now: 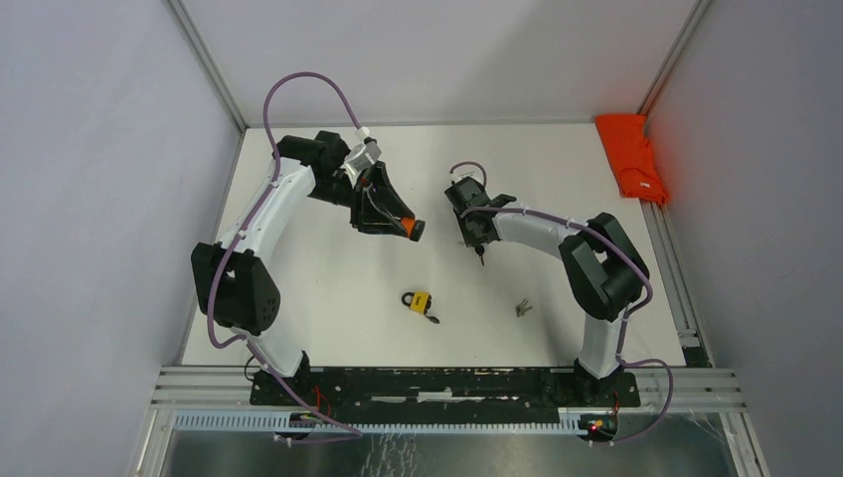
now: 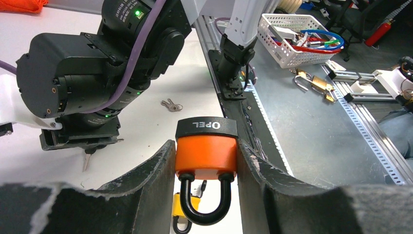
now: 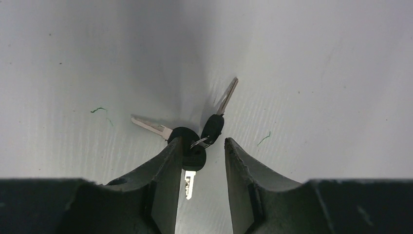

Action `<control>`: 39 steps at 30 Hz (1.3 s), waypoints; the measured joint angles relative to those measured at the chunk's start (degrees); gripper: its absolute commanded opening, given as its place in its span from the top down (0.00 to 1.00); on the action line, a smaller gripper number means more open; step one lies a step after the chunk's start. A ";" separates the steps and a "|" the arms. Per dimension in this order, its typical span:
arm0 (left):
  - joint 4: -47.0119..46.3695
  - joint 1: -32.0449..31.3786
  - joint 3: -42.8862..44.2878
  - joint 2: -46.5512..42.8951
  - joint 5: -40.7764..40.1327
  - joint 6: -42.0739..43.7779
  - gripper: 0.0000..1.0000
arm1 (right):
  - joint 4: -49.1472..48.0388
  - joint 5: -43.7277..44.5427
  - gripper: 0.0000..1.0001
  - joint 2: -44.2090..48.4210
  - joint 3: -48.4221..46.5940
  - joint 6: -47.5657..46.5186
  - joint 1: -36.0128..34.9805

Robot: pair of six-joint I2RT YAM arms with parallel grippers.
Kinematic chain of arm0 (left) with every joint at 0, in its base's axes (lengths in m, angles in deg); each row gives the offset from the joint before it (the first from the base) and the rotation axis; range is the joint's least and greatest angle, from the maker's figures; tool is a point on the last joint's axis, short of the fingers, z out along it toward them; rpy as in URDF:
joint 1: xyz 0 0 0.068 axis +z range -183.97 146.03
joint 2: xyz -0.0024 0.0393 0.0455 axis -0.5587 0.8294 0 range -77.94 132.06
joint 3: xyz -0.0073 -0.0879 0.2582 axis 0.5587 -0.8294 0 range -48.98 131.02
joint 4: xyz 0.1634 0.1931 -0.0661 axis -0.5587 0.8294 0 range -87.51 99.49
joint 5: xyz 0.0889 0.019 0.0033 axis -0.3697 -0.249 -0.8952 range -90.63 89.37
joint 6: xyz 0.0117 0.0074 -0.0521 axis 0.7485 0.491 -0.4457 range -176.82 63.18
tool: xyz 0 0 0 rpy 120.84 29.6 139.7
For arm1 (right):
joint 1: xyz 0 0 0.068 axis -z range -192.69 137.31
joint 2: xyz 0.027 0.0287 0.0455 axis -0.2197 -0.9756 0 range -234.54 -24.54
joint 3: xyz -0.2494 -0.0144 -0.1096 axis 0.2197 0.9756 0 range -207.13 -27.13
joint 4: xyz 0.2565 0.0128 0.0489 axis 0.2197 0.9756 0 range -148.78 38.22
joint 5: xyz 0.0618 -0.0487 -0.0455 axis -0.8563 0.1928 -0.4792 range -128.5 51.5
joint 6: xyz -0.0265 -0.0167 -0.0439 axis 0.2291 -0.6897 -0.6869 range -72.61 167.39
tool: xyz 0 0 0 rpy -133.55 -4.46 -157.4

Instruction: Unlock with the key

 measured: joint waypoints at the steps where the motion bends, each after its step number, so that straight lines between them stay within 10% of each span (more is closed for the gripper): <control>1: 0.00 0.00 0.00 0.00 0.00 0.00 0.98 | -0.11 0.09 0.57 0.00 0.00 0.11 0.20; 13: 0.00 0.00 0.00 0.02 0.00 0.00 0.98 | -1.60 -0.44 0.68 -2.86 -0.11 1.64 1.70; 21: -0.02 0.00 0.00 0.02 0.00 0.00 0.98 | -3.08 -0.42 0.99 -2.97 0.59 2.40 2.21; 32: 0.00 0.00 0.00 0.04 0.00 0.00 0.98 | -5.31 -3.23 1.00 0.98 4.50 -0.74 2.67; 39: -0.02 -0.24 0.33 -0.24 0.00 -0.09 0.98 | -5.27 -18.69 1.00 21.92 6.54 -8.50 2.89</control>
